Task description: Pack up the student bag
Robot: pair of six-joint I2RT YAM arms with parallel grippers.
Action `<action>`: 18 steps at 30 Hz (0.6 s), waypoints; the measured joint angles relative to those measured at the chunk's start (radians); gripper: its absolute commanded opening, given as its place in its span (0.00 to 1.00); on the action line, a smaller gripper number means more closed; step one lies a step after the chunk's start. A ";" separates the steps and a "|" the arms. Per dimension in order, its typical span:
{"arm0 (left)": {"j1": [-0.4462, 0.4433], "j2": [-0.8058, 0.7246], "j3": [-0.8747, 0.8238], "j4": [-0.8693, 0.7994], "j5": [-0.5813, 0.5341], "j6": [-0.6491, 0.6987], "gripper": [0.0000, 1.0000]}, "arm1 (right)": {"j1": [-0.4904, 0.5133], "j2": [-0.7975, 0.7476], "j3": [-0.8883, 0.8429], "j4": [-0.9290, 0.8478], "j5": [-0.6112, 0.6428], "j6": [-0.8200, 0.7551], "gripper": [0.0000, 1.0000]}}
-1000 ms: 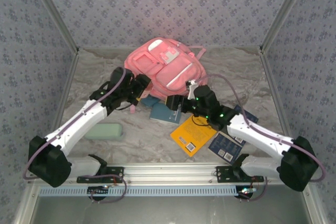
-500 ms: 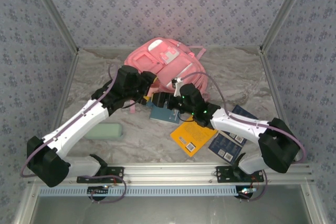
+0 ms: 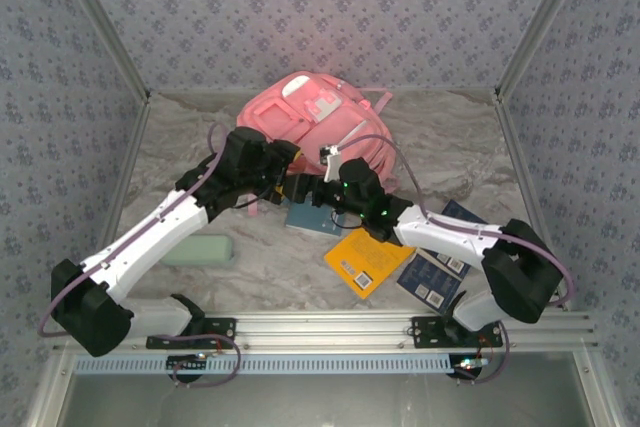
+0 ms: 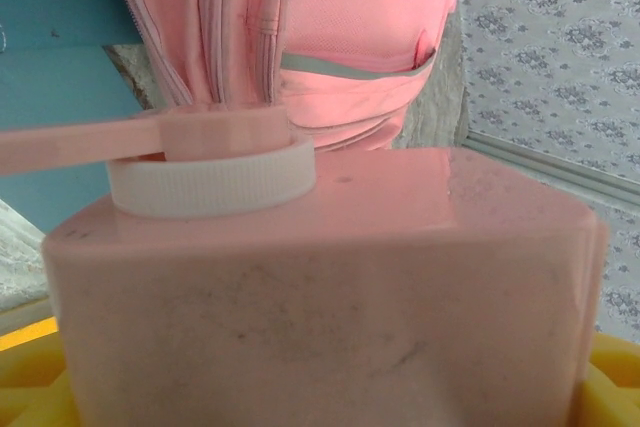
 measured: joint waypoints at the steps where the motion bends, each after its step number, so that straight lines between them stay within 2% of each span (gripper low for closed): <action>1: -0.003 0.000 0.000 0.000 -0.002 0.000 0.57 | -0.004 0.008 0.000 0.005 -0.008 0.004 0.73; 9: -0.009 0.001 0.001 -0.002 -0.042 -0.001 0.59 | -0.013 0.049 0.037 0.030 -0.062 0.018 0.50; 14: -0.008 0.002 0.003 -0.012 -0.054 0.001 0.78 | -0.014 0.058 0.044 0.029 -0.071 0.018 0.37; 18: -0.008 0.009 0.017 -0.022 -0.052 0.019 0.86 | -0.014 0.051 0.039 0.031 -0.063 0.021 0.34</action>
